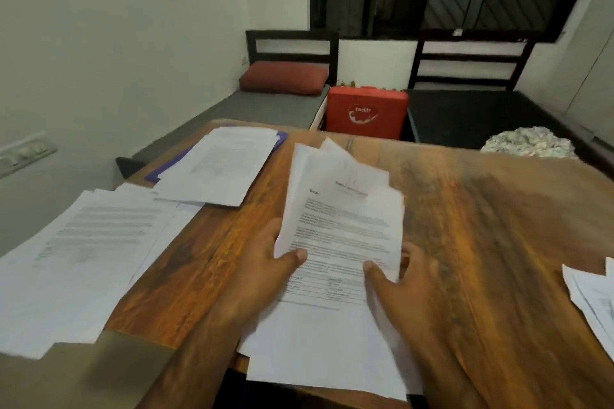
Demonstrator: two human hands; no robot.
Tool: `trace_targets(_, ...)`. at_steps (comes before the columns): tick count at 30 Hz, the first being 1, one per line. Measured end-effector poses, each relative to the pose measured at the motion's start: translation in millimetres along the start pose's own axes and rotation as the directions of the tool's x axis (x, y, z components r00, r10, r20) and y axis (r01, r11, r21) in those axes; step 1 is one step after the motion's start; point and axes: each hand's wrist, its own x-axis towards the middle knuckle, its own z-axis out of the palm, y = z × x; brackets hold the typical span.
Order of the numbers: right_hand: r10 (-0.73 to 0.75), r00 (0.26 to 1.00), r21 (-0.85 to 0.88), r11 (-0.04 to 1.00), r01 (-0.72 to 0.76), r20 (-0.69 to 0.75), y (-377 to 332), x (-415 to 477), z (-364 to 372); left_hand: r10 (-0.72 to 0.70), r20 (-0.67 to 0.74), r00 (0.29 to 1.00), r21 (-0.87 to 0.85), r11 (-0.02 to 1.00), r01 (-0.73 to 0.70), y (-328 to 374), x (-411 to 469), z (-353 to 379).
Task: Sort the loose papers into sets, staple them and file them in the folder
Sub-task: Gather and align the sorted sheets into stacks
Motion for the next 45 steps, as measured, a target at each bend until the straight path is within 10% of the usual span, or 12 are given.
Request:
trace_targets(3, 0.048, 0.979, 0.628, 0.761, -0.163, 0.197, -26.8, 24.5, -27.0, 0.116, 0.001, 0.993, -0.189, 0.975, -0.113, 28.0, 16.5, -5.8)
trace_targets(5, -0.102, 0.926, 0.756, 0.614, -0.228, 0.362, -54.4, 40.8, -54.7, 0.149, 0.002, 0.989, -0.263, 0.954, -0.143, 49.7, 31.6, -7.4)
trace_targets(11, -0.325, 0.941, 0.582, 0.786, 0.210, 0.099, -110.5, 81.3, -94.8, 0.262, -0.060, 0.963, -0.294, 0.917, -0.268, 97.2, 70.1, -2.2)
trace_targets(29, -0.126, 0.957, 0.612, 0.788, -0.065, 0.263, -15.0, 86.5, -59.4, 0.189, 0.038, 0.981, -0.024, 0.982, -0.188, 30.4, 81.5, 27.0)
trace_targets(38, 0.017, 0.911, 0.454, 0.863, -0.221, 0.411, -3.5, 56.5, -57.8, 0.029, 0.063, 0.998, 0.193, 0.980, -0.041, -20.6, 61.9, 19.0)
trace_targets(45, 0.029, 0.984, -0.316, 0.948, 0.029, 0.176, 5.3, 81.3, -50.4, -0.122, 0.168, 0.978, 0.694, 0.720, -0.029, -24.2, 39.7, -0.4)
